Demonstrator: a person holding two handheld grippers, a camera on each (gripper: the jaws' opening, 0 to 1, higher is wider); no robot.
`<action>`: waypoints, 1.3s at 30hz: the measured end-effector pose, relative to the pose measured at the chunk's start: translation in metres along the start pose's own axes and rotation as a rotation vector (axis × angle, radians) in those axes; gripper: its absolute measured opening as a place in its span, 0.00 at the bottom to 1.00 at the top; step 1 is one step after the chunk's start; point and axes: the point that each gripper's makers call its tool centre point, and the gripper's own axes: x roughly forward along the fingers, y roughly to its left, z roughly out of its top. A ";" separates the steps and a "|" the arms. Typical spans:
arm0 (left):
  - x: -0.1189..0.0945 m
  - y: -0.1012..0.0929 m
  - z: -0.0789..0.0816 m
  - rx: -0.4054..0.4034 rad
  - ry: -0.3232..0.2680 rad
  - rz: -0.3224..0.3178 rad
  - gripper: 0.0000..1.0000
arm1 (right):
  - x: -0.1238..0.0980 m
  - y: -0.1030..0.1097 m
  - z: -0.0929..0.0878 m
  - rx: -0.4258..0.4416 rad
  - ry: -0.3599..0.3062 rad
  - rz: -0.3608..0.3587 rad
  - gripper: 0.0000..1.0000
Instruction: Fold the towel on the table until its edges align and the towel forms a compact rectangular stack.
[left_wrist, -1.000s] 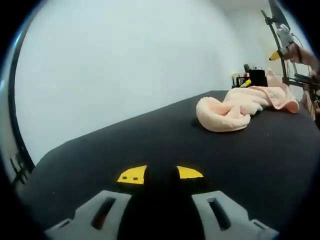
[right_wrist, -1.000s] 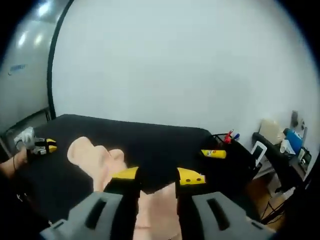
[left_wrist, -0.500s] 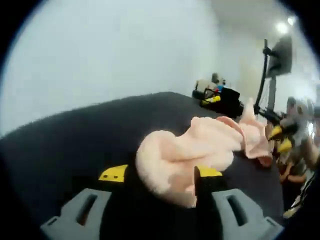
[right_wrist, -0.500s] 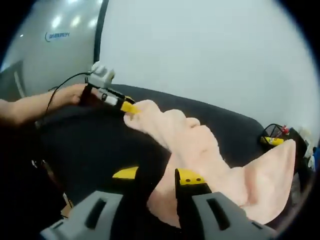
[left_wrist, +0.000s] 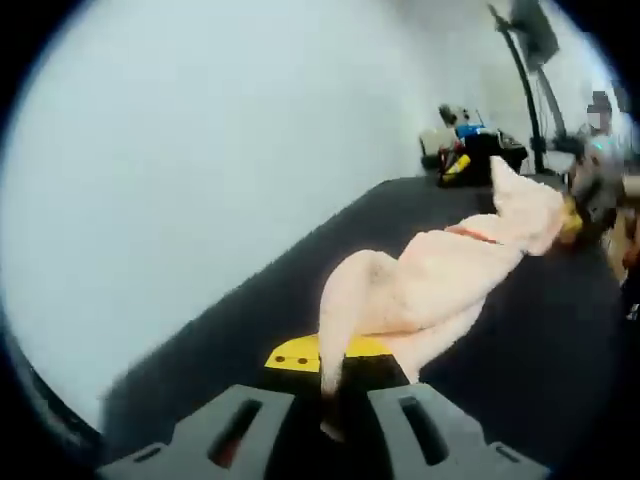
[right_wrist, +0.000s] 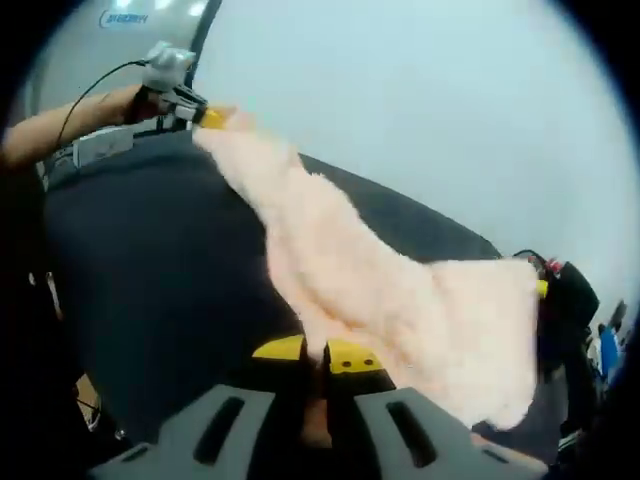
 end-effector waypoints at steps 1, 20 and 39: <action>-0.019 0.004 -0.003 0.032 0.001 0.023 0.01 | 0.001 0.000 0.002 -0.007 -0.006 -0.001 0.04; -0.191 -0.067 -0.102 0.505 0.023 0.270 0.02 | -0.020 -0.061 0.030 -0.233 -0.207 -0.116 0.04; -0.224 -0.128 -0.144 0.428 0.056 0.108 0.40 | -0.069 -0.048 -0.030 -0.191 -0.191 0.094 0.17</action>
